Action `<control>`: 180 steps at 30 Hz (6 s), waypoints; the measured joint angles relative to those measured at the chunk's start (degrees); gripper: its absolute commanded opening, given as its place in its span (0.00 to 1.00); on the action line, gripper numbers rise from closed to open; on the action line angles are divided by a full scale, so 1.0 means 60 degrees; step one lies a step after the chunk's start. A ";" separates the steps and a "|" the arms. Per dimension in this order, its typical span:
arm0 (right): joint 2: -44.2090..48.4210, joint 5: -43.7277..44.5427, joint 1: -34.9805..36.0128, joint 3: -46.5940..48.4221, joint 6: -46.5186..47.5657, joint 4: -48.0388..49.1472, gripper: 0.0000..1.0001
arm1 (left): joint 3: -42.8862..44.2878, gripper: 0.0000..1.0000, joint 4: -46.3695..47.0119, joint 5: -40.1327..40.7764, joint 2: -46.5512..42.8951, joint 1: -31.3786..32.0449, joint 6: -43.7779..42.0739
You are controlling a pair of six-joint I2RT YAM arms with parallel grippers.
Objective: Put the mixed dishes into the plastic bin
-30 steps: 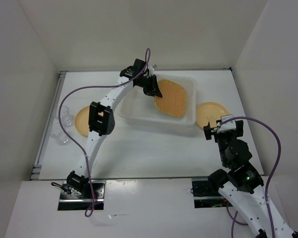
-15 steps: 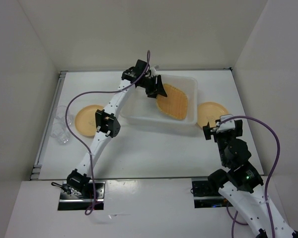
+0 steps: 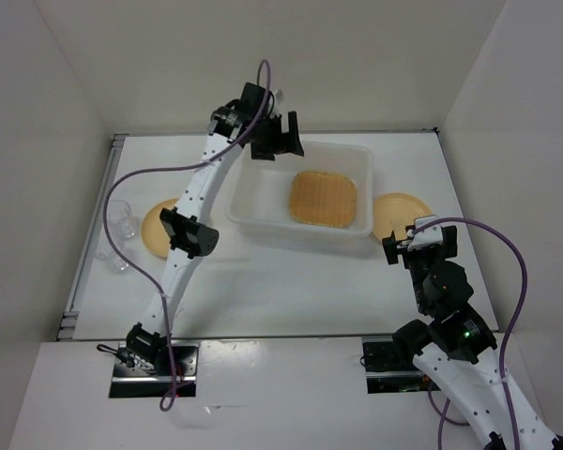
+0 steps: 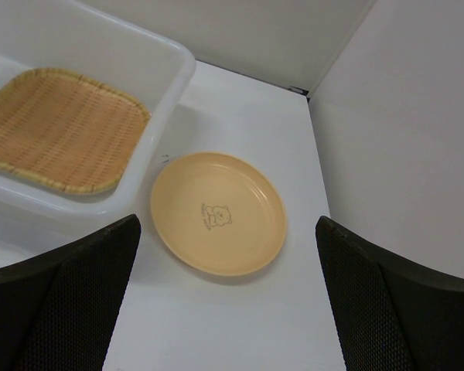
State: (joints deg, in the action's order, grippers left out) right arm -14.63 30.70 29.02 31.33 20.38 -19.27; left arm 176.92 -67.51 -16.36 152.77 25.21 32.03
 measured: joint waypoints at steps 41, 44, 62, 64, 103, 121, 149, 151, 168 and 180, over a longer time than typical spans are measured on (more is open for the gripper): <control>-0.0095 -0.0018 0.0240 0.0000 0.0015 0.0000 0.98 | -1.9682 1.00 0.3304 0.5533 -1.3183 -0.2208 0.8025; -0.0102 -0.0018 0.0248 0.0000 0.0015 0.0000 0.98 | -1.9722 1.00 0.3038 0.5759 -1.3070 -0.2313 0.8750; -0.0186 -0.0211 0.0248 0.0000 0.0015 -0.0004 0.98 | -2.0440 0.80 0.3829 0.5275 -1.0921 -0.3195 1.0083; -0.0186 -0.0244 0.0248 0.0000 0.0015 -0.0007 0.98 | -2.0440 0.77 0.3905 0.5278 -1.0823 -0.3224 1.0185; -0.0193 -0.0514 0.0248 0.0000 0.0044 -0.0007 0.98 | -1.9340 0.58 0.4521 0.5071 -0.8910 -0.3286 0.9697; -0.0193 -0.0514 0.0248 0.0000 0.0047 -0.0007 0.98 | -1.8633 0.00 0.4528 0.5260 -0.9260 -0.3289 0.9715; -0.0193 -0.0579 0.0248 0.0000 0.0044 -0.0011 0.98 | -1.3774 0.00 0.4044 0.5461 -0.9898 -0.3927 0.6776; -0.0193 -0.0572 0.0248 0.0000 0.0047 -0.0011 0.98 | -1.3049 0.00 0.4390 0.4921 -0.9617 -0.3672 0.6105; -0.0193 -0.0506 0.0251 0.0000 0.0076 -0.0026 0.98 | -0.0484 0.00 0.0495 0.2361 -0.0892 0.0055 0.0794; -0.0193 -0.0506 0.0251 0.0000 0.0076 -0.0029 0.98 | 0.0106 0.00 -0.1067 0.2215 0.0291 0.0211 0.0659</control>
State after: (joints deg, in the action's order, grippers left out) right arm -15.79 27.66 30.52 31.33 20.84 -19.44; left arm 177.55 -73.91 -3.07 154.52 26.48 35.99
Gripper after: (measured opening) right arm 0.982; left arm 0.025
